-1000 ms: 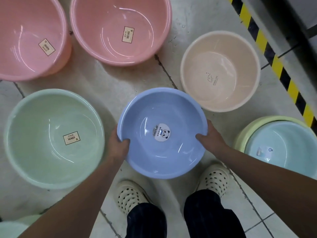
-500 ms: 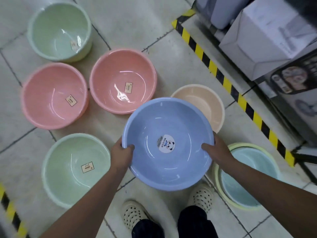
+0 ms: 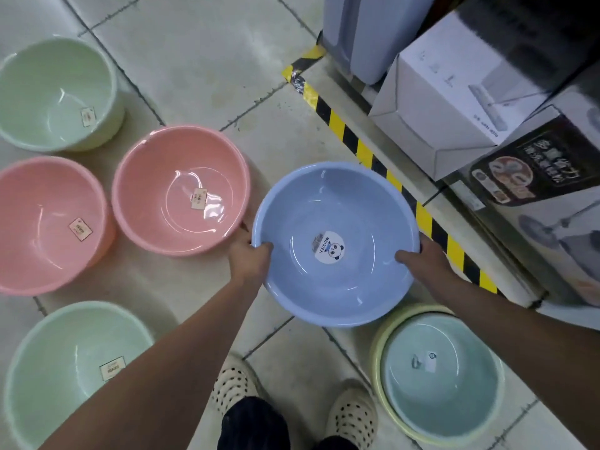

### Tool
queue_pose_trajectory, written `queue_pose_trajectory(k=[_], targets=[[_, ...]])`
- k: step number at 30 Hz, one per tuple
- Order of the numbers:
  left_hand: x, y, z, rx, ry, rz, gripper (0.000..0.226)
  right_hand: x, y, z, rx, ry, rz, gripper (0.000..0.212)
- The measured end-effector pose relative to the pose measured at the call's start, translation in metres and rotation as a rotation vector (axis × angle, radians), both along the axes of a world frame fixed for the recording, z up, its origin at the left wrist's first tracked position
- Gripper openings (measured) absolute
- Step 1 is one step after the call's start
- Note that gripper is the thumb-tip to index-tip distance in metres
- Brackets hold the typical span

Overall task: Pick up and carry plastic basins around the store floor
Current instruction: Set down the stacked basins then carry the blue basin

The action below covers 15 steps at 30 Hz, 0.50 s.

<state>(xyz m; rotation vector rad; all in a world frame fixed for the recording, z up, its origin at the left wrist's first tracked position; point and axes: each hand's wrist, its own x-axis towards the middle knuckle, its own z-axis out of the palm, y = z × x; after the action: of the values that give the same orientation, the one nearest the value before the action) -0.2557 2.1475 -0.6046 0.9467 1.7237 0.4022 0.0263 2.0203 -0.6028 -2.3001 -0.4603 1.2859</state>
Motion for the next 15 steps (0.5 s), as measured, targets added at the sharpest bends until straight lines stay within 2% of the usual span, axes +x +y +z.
queue_pose_trajectory(k=[6,11,15], targets=[[0.015,0.004,-0.072,-0.012,0.007,-0.051,0.026,0.002,-0.011,-0.067,-0.015,-0.051,-0.066,0.044],[0.018,-0.003,-0.111,-0.055,0.023,-0.044,0.027,-0.009,-0.026,-0.102,-0.039,-0.088,-0.145,0.057],[0.018,0.0,-0.13,-0.066,0.05,-0.071,0.026,-0.015,-0.028,-0.119,-0.044,-0.096,-0.158,0.05]])
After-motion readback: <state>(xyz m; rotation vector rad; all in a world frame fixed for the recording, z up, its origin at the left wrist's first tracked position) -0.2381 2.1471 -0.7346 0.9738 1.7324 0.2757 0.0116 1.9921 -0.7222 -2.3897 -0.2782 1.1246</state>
